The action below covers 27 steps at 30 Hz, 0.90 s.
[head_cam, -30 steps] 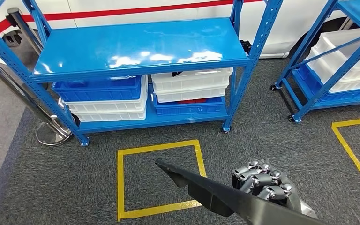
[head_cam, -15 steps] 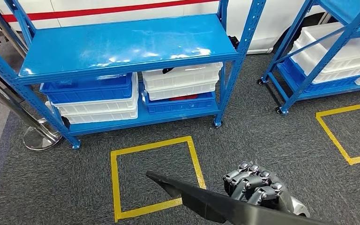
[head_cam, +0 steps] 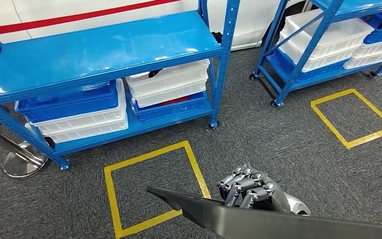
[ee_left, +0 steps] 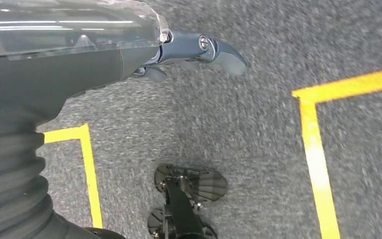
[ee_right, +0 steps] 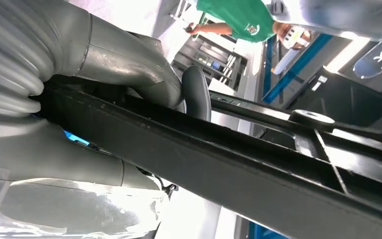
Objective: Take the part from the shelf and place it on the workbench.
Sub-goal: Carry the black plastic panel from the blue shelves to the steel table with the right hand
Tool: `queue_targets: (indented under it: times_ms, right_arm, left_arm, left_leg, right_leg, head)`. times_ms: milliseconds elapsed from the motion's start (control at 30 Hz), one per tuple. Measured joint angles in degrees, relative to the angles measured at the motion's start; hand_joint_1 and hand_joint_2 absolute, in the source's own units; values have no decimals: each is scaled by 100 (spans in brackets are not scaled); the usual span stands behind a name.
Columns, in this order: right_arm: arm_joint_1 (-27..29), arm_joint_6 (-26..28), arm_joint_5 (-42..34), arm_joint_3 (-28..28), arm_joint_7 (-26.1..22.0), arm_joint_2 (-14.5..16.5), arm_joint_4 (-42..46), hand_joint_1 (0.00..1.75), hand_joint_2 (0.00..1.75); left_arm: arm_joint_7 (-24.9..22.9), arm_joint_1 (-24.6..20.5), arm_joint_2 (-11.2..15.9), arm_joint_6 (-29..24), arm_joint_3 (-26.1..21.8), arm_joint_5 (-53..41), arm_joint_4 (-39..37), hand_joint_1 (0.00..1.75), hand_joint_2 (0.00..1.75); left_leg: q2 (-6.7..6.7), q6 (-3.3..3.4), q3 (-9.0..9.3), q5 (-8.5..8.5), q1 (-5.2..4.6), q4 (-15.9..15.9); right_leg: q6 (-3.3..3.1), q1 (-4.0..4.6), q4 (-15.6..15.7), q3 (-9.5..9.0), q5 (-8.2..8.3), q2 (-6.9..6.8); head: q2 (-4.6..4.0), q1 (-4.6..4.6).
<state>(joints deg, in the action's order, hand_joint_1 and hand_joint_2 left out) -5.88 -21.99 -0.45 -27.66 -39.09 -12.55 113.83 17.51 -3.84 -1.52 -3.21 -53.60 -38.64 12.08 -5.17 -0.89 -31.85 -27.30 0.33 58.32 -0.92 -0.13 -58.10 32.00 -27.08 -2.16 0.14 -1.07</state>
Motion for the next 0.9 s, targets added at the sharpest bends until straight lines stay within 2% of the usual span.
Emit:
queue_targets:
  times_ms: [67,100,133,167,200,233,267,333,367,400,467,500,533,600,667,700,733,767,833,867,900]
  right_arm:
    - [-64,-4,19,-76,49,130,-51,175,175]
    - [-83,-4,36,-115,62,192,-74,175,175]
    - [-93,-4,56,-150,72,242,-98,175,175]
    - [-94,-4,73,-181,77,283,-121,175,175]
    - [-93,-3,86,-203,80,314,-142,175,175]
    - [-92,-1,93,-216,81,338,-159,175,175]
    - [-92,9,103,-223,81,361,-169,175,175]
    - [-88,56,145,-228,75,399,-177,175,175]
    - [-82,89,174,-230,70,413,-177,175,175]
    - [-72,122,196,-231,62,422,-178,175,175]
    - [-48,156,207,-224,31,432,-180,175,175]
    - [-37,150,201,-209,4,434,-181,175,175]
    - [-31,124,196,-189,-23,434,-183,175,175]
    - [-24,57,195,-149,-61,436,-184,175,175]
    - [-28,14,196,-126,-66,437,-190,175,175]
    - [-44,-2,196,-119,-57,438,-199,175,175]
    - [-76,-16,197,-114,-35,442,-212,175,175]
    - [-126,-31,197,-113,4,449,-227,175,175]
    - [-271,-66,199,-115,130,479,-262,175,175]
    - [-356,-82,206,-119,203,503,-282,175,175]
    - [-442,-96,225,-123,275,527,-309,175,175]
  left_arm:
    - [-58,14,8,-99,-88,60,1,0,175]
    - [-81,30,14,-137,-136,87,1,0,175]
    - [-99,52,19,-176,-185,111,2,0,175]
    - [-111,75,28,-216,-233,130,2,0,175]
    - [-116,95,38,-257,-280,145,3,0,175]
    - [-116,110,51,-289,-320,150,4,0,175]
    - [-114,119,65,-308,-351,136,9,0,175]
    - [-95,127,102,-327,-386,68,25,0,175]
    - [-78,129,118,-335,-392,20,33,0,175]
    - [-57,132,137,-342,-394,-21,39,0,175]
    - [0,134,179,-350,-397,-80,48,0,175]
    - [38,130,202,-351,-398,-104,56,0,175]
    - [87,126,222,-354,-400,-127,64,0,175]
    - [183,128,257,-354,-413,-167,79,0,175]
    - [237,139,295,-331,-439,-201,84,0,175]
    - [246,138,309,-316,-454,-213,84,0,175]
    - [248,128,322,-303,-468,-221,85,0,175]
    - [247,111,329,-293,-480,-225,85,0,175]
    - [257,70,335,-260,-502,-219,86,0,175]
    - [273,53,336,-236,-516,-204,86,0,175]
    - [294,39,337,-213,-533,-188,87,0,175]
  left_leg:
    - [216,-49,-153,-278,17,370]
    - [350,-62,-299,-484,27,729]
    - [425,-70,-468,-674,31,1130]
    - [457,-75,-604,-783,32,1448]
    - [470,-74,-662,-785,31,1591]
    - [478,-67,-608,-669,31,1495]
    - [509,-56,-450,-469,33,1177]
    - [725,-23,-70,-159,47,393]
    - [827,-9,43,-96,51,149]
    - [893,6,85,-97,47,50]
    - [828,48,82,-72,43,29]
    - [764,83,84,-47,51,6]
    - [699,121,84,-23,62,-19]
    - [559,172,74,6,68,-47]
    - [419,183,48,8,59,-38]
    - [346,182,39,7,58,-32]
    - [275,179,36,5,58,-27]
    - [212,174,39,1,57,-23]
    - [107,148,56,-10,45,-21]
    - [66,121,62,-14,36,-22]
    - [21,91,67,-15,27,-24]
  right_leg:
    - [-73,-36,50,16,65,105]
    - [-93,-30,53,33,81,157]
    - [-107,-25,48,52,93,216]
    - [-113,-18,36,69,100,281]
    - [-116,-12,18,85,104,348]
    - [-114,-10,-6,100,106,416]
    - [-108,-9,-36,112,103,486]
    - [-80,-5,-103,147,92,609]
    - [-52,-8,-128,175,95,661]
    - [-18,-12,-141,205,107,714]
    - [58,-26,-136,253,144,813]
    - [91,-23,-160,275,128,773]
    - [123,-18,-261,326,53,665]
    - [182,-21,-803,575,-279,375]
    - [233,-49,-1532,912,-602,267]
    - [249,-63,-1710,989,-630,251]
    - [256,-72,-1666,951,-548,232]
    - [252,-76,-1383,788,-376,194]
    - [197,-40,-552,328,-56,-17]
    - [157,-11,-255,178,23,-105]
    - [118,18,-108,116,41,-159]
  head:
    - [0,-7]
    - [1,-9]
    - [1,-10]
    - [0,-9]
    - [0,-9]
    - [-1,-9]
    - [0,-9]
    - [1,-5]
    - [1,-4]
    - [1,-2]
    - [0,-3]
    - [1,0]
    - [0,10]
    - [1,35]
    - [0,46]
    - [-1,46]
    - [-1,46]
    - [-1,47]
    - [0,47]
    - [1,46]
    - [1,45]
